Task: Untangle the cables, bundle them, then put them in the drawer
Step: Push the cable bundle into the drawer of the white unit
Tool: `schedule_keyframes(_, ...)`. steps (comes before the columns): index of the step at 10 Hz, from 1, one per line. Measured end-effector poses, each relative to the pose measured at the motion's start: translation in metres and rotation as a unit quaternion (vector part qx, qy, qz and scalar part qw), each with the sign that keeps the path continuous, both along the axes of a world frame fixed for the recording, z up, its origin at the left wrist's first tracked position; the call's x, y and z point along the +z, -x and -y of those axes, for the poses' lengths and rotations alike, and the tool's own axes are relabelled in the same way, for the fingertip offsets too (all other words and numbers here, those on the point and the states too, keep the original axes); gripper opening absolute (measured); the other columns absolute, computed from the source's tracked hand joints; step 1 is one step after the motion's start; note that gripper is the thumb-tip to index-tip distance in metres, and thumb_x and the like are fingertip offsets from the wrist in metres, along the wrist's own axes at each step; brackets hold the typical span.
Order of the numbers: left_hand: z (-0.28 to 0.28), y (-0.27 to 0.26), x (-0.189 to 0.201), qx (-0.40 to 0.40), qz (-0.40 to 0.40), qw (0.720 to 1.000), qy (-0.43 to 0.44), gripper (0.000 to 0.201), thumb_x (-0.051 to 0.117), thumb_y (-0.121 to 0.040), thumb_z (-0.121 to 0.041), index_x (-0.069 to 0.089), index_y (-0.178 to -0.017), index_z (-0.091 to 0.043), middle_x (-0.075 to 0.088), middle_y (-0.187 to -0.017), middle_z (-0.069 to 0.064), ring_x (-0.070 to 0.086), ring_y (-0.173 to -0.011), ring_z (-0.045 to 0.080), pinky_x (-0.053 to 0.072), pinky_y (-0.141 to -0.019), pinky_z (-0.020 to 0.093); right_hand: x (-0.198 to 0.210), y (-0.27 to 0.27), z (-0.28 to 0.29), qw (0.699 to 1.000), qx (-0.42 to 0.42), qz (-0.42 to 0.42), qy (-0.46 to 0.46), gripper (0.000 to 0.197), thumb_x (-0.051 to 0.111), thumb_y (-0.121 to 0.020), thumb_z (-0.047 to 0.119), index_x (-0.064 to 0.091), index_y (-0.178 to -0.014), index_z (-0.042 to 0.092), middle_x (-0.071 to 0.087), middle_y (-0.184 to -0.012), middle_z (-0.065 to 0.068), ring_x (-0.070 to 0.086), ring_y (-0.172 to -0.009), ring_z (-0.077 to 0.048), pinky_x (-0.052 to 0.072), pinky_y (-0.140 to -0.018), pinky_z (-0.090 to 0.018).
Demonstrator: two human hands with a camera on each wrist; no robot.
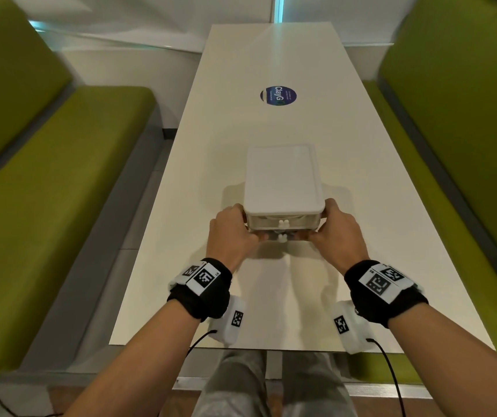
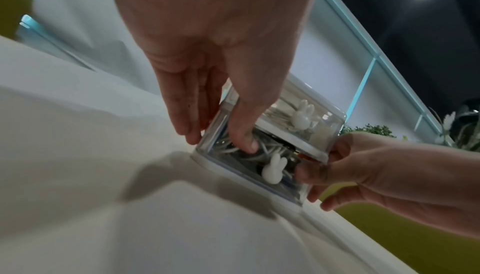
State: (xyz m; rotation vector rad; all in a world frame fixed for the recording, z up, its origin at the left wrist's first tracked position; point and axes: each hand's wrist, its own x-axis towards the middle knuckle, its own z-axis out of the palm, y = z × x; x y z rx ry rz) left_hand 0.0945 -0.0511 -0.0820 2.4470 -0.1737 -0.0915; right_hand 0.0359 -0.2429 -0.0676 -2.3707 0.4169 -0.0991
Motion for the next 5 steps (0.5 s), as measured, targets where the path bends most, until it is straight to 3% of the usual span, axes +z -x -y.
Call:
schedule_keyframes(3,-0.002,0.011,0.013,-0.021,0.003,1.0,0.006,0.044,0.076,-0.071,-0.045,0.064,-0.106,-0.02,0.071,-0.101,-0.003,0.066,-0.089,0.02,0.047,-0.083,0.033,0.009,0.004,-0.011,1.0,0.005,-0.025,0.005,0.057,0.079,-0.078,0.033,0.047,-0.118,0.01,0.062,-0.109,-0.006,0.06,-0.098,-0.028,0.047,-0.076,-0.036)
schedule_keyframes(4,-0.011,0.024,0.017,-0.034,0.01,0.999,-0.009,0.056,0.074,-0.076,-0.046,0.059,-0.121,-0.018,0.067,-0.112,0.0,0.065,-0.096,0.021,0.04,-0.082,0.032,0.009,0.012,-0.016,0.999,-0.003,-0.031,0.017,0.057,0.075,-0.079,0.03,0.047,-0.125,0.009,0.06,-0.12,-0.01,0.058,-0.109,-0.031,0.048,-0.086,-0.037)
schedule_keyframes(5,-0.018,0.038,0.023,-0.023,0.015,0.999,-0.018,0.06,0.07,-0.082,-0.046,0.053,-0.132,-0.017,0.063,-0.123,0.0,0.064,-0.103,0.019,0.036,-0.09,0.032,0.012,0.023,-0.022,0.999,-0.018,-0.039,0.029,0.056,0.071,-0.086,0.032,0.046,-0.13,0.007,0.058,-0.127,-0.012,0.055,-0.116,-0.031,0.043,-0.09,-0.035)
